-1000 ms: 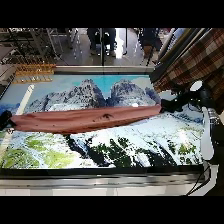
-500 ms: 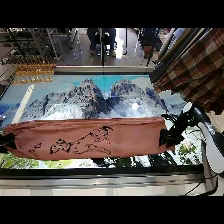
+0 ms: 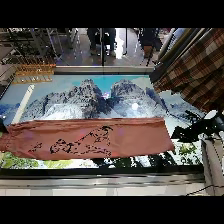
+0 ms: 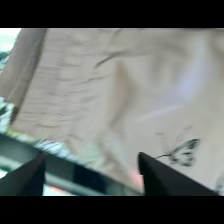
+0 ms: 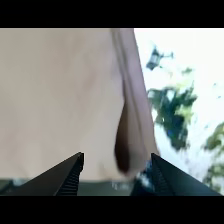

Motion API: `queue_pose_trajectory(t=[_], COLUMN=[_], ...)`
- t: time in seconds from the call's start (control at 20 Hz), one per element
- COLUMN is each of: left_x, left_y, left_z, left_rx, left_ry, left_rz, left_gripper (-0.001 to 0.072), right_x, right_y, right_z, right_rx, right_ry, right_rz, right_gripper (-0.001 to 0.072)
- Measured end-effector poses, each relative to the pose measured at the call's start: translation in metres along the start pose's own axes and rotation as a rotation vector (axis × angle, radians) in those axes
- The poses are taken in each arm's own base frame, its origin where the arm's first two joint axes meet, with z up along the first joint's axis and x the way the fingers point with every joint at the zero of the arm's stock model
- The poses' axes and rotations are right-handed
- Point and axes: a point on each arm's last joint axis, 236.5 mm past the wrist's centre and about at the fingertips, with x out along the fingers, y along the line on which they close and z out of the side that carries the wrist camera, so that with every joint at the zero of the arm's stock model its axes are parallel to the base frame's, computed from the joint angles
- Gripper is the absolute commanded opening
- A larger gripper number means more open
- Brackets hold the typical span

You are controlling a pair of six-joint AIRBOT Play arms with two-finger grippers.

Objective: Fold the clothes and pants, and hang the long-sleeved shirts on hangers.

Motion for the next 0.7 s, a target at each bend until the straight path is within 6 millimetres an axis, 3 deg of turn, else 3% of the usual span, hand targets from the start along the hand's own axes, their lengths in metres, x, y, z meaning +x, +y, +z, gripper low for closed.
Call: queue_pose_trajectory(t=[0.05,0.1,0.3,0.4,0.45,0.5,0.55,0.7], left_x=[-0.009,-0.018,-0.04,-0.044,-0.045,-0.045,-0.044,-0.037], left_y=[-0.015,-0.031,-0.092,-0.119,-0.133,-0.15,-0.167,-0.229], left_z=[0.005,0.009,0.009,0.005,0.001,-0.003,-0.008,-0.033], left_rx=[0.015,0.034,0.116,0.177,0.215,0.267,0.319,0.508], left_ry=[-0.038,-0.069,-0.114,-0.114,-0.108,-0.105,-0.102,-0.079], left_rz=[-0.054,-0.11,-0.299,-0.345,-0.363,-0.377,-0.386,-0.415], left_gripper=[0.0133,0.0011,0.0008,0.0008,0.0008,0.0008,0.0008,0.0008], right_x=[0.004,0.009,0.03,0.039,0.043,0.049,0.055,0.065], right_y=[-0.003,-0.004,-0.009,-0.003,-0.001,0.002,0.007,0.024], right_z=[0.009,0.017,0.042,0.048,0.051,0.054,0.055,0.054], right_rx=[0.0,-0.003,-0.029,-0.038,-0.046,-0.051,-0.058,-0.091], right_ry=[-0.032,-0.056,-0.107,-0.108,-0.113,-0.119,-0.114,-0.087], right_rz=[0.019,0.041,0.103,0.161,0.181,0.206,0.228,0.283], right_gripper=[0.0503,0.0503,0.0501,0.0462,0.0328,0.0132,0.005,0.0016])
